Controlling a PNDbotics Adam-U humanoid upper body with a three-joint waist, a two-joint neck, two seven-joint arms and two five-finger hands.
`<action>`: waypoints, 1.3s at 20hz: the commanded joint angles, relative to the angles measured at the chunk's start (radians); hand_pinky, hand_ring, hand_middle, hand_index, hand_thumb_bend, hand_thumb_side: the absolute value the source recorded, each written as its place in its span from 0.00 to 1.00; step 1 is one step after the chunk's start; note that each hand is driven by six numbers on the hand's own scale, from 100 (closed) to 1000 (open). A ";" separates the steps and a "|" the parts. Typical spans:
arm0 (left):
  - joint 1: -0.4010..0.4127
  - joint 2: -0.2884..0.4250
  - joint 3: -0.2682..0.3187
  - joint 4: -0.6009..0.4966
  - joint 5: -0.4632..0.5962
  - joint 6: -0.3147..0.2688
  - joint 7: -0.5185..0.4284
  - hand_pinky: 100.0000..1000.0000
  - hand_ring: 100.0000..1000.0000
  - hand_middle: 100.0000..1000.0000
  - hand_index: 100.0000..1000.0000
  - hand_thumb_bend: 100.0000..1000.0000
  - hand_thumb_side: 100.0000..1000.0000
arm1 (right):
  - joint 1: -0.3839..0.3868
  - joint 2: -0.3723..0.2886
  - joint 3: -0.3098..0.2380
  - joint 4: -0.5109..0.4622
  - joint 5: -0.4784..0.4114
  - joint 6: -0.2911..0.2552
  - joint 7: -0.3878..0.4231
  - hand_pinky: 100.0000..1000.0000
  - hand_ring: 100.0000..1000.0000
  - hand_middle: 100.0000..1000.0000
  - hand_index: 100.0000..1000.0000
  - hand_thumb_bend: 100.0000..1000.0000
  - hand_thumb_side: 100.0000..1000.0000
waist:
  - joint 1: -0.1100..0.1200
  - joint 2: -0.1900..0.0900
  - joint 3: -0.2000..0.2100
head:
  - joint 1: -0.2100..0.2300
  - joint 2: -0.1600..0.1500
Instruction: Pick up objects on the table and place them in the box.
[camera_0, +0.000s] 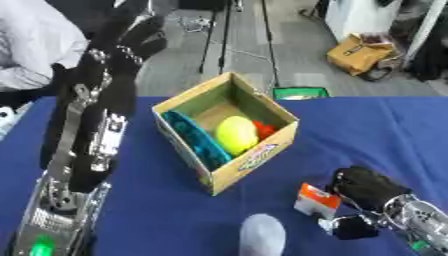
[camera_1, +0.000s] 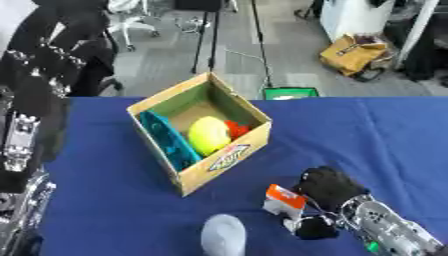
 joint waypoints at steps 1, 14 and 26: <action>-0.017 0.003 0.009 -0.010 0.003 0.000 -0.002 0.93 0.96 1.00 1.00 0.00 0.72 | -0.013 -0.027 -0.006 -0.024 -0.004 0.005 -0.010 0.87 0.87 0.40 0.60 0.23 0.84 | 0.000 -0.015 -0.001 | -0.001 -0.012; -0.019 0.000 0.010 -0.010 0.001 0.002 -0.004 0.93 0.96 1.00 1.00 0.00 0.72 | -0.020 -0.041 -0.009 -0.071 -0.028 0.030 -0.065 0.86 0.81 0.30 0.47 0.15 0.80 | 0.002 -0.020 -0.005 | -0.001 -0.013; -0.019 0.000 0.011 -0.010 -0.001 0.004 -0.007 0.93 0.96 1.00 1.00 0.00 0.71 | -0.034 -0.068 -0.018 -0.156 -0.066 0.057 -0.079 0.86 0.79 0.25 0.41 0.08 0.81 | 0.002 -0.024 -0.009 | 0.004 -0.017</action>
